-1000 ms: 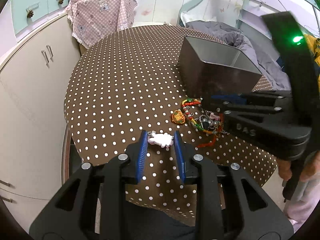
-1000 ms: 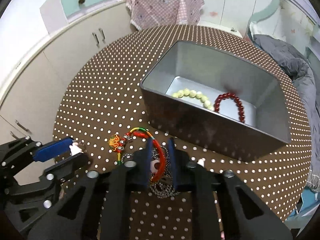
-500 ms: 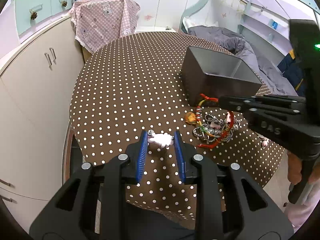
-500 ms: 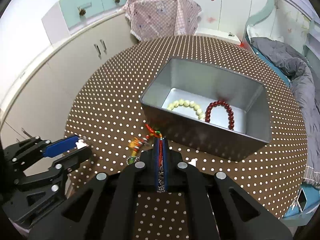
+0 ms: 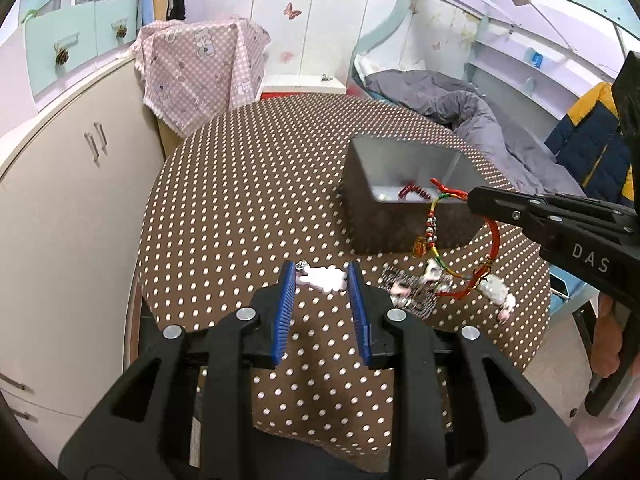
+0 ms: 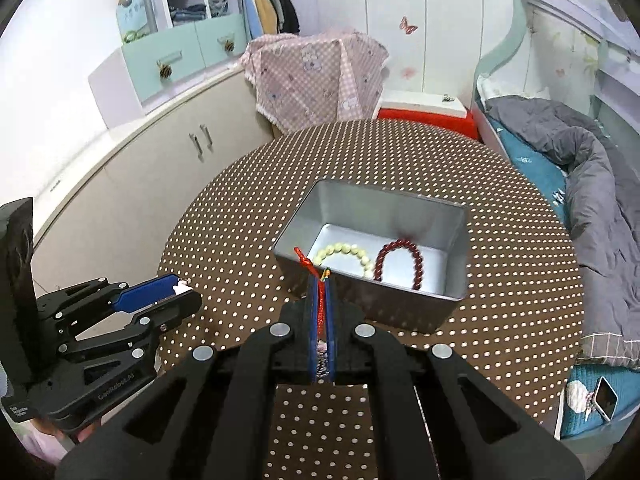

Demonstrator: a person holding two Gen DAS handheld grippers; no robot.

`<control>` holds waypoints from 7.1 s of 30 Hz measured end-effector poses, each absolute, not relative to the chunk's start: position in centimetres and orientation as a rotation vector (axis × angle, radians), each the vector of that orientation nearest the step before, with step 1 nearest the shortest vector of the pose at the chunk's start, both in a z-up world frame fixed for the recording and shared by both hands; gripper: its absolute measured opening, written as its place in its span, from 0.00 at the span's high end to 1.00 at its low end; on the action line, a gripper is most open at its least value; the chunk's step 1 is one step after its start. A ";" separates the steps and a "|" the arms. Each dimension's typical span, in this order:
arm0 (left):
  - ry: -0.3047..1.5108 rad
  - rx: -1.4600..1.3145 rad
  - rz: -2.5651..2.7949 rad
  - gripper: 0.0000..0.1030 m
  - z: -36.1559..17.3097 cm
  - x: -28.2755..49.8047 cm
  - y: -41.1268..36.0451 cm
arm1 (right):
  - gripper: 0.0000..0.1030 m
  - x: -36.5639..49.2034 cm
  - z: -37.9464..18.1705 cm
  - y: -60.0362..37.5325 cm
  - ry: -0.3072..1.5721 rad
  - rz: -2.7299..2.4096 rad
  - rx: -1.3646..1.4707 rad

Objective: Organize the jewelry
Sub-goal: 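Lower the charm and string bracelet into the grey box and open both grippers, then withdraw both grippers from the box toward the remaining chains, then grasp the silver chain necklace with the left gripper and lift it, then grasp the chain's pearl end with the right gripper while the left holds the chain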

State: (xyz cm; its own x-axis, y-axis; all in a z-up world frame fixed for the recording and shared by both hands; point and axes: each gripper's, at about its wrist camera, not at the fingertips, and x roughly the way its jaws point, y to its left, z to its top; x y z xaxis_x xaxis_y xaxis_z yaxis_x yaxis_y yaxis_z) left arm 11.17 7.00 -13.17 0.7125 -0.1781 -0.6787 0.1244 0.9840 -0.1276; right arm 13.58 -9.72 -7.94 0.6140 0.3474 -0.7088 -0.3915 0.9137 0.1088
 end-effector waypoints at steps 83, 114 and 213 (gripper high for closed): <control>0.751 -0.018 -0.202 0.41 -10.5 14.9 1.8 | 0.44 14.9 -7.2 -18.0 0.776 0.287 0.059; 0.914 -0.007 -0.182 0.46 -18.3 12.8 2.2 | 0.42 12.9 -13.9 -14.8 0.982 0.319 0.029; 0.825 -0.140 -0.070 0.83 -16.1 11.0 11.9 | 0.90 12.0 -15.1 -1.2 0.998 0.689 -0.221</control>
State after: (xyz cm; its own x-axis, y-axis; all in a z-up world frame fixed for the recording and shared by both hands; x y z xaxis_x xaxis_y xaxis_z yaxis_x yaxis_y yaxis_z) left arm 10.98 11.88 -16.07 0.6769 -0.1165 -0.7268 0.0074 0.9884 -0.1516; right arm 12.04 -1.23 -15.11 0.3534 0.4304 -0.8306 -0.6244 0.7697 0.1332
